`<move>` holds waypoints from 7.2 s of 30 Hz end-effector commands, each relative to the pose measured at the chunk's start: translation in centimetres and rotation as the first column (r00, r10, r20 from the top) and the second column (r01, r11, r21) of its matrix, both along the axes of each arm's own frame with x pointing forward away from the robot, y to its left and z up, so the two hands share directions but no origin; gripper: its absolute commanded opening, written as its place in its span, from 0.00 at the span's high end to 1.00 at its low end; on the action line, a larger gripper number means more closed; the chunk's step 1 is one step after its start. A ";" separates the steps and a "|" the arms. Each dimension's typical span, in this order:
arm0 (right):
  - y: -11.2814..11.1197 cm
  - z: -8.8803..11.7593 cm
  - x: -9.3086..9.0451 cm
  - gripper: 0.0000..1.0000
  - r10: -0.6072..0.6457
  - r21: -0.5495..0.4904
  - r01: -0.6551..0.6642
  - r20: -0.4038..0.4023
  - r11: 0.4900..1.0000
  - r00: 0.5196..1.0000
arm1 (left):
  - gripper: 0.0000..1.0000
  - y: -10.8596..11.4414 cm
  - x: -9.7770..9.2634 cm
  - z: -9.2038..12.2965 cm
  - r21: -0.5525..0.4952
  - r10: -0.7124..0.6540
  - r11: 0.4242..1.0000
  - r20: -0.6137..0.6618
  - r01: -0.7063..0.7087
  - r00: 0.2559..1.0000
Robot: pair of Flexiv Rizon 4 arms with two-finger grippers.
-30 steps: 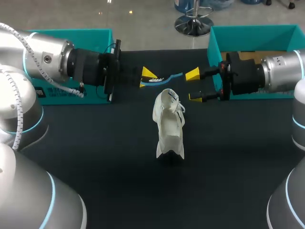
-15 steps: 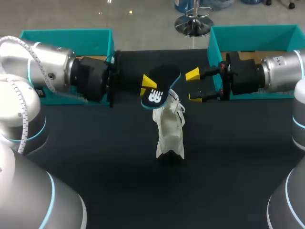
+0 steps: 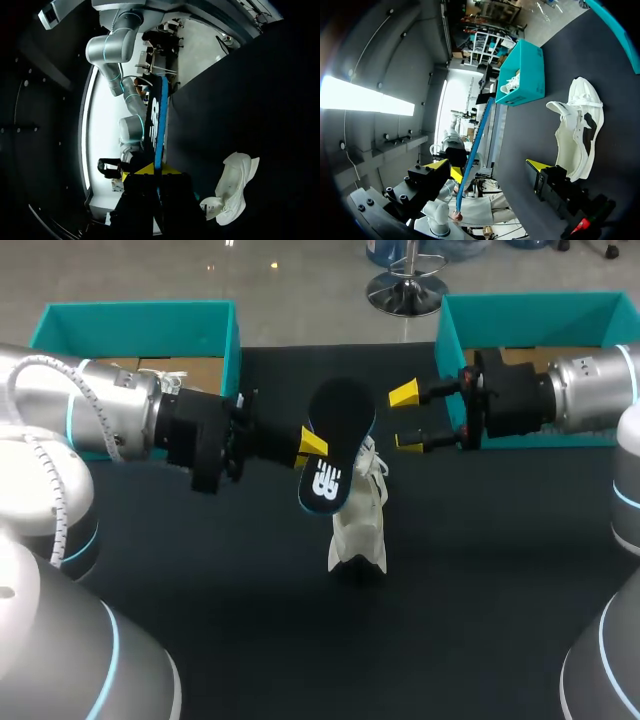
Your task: Take the shoe out of the shoebox, open the shoe tongue, remove and reinsert the insole, then place the shoe into the shoebox
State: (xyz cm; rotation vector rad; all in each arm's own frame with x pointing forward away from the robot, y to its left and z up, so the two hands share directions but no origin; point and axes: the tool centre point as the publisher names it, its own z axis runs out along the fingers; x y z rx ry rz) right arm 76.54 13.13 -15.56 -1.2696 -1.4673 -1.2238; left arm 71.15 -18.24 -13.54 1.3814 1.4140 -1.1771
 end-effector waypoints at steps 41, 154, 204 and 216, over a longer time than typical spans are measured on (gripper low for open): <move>1.7 -0.5 1.2 1.00 -0.060 0.035 0.063 -0.060 0.997 0.996 | 0.74 -4.8 2.8 -2.4 -0.009 0.111 0.994 0.092 -0.110 0.990; 1.9 -5.3 2.0 1.00 -0.037 0.002 0.037 -0.094 0.999 0.995 | 0.00 -7.5 8.2 3.1 0.957 -0.146 0.253 0.185 -0.144 0.972; 0.4 -4.8 1.6 1.00 -0.020 -0.012 0.019 -0.110 1.000 0.994 | 0.00 -2.5 7.2 3.5 0.511 -0.038 0.856 0.214 -0.079 0.976; 0.1 -4.5 1.6 1.00 -0.015 -0.019 0.013 -0.113 1.000 0.994 | 0.00 -1.6 6.1 3.9 0.397 -0.029 0.915 0.252 -0.076 0.967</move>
